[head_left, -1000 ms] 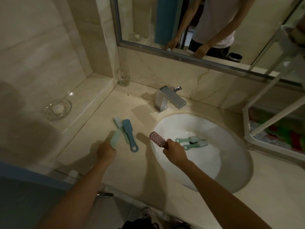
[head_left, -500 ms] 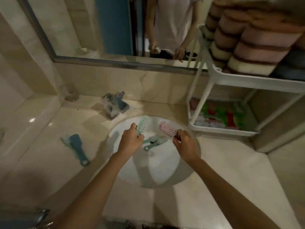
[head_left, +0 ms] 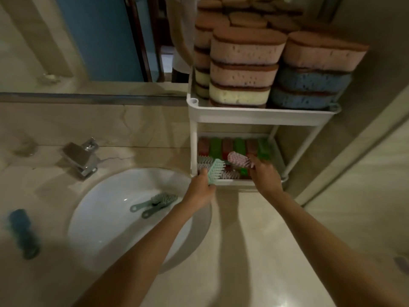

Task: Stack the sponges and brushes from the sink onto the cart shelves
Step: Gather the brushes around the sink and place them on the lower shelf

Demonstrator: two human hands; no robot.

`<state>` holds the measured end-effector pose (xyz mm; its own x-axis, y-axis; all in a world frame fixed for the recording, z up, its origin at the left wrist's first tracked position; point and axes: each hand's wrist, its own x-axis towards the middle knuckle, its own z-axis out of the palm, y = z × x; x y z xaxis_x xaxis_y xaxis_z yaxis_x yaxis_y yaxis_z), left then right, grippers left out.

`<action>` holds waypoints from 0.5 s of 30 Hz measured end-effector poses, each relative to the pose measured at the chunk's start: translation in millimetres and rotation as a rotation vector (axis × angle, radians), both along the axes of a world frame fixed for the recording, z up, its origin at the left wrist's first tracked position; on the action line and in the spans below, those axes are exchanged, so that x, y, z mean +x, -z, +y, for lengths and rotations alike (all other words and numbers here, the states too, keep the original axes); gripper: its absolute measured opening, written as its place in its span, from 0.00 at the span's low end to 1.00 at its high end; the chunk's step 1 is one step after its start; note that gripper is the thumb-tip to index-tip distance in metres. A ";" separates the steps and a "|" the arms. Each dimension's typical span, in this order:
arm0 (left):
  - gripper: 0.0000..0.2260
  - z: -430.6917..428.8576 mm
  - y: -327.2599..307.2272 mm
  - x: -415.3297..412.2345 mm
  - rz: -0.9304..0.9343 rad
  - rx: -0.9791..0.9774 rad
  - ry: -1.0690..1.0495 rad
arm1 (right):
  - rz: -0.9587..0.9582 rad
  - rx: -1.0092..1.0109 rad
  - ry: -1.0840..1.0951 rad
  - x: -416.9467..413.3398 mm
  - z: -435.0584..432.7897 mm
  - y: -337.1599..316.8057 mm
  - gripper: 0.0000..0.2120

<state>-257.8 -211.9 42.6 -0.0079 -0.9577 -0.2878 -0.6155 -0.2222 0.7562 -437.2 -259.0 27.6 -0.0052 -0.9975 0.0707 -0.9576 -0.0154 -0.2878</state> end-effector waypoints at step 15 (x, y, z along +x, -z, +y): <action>0.05 -38.9 15.0 -16.6 0.316 0.078 -0.384 | 0.132 0.292 -0.286 9.1 -61.4 27.2 0.23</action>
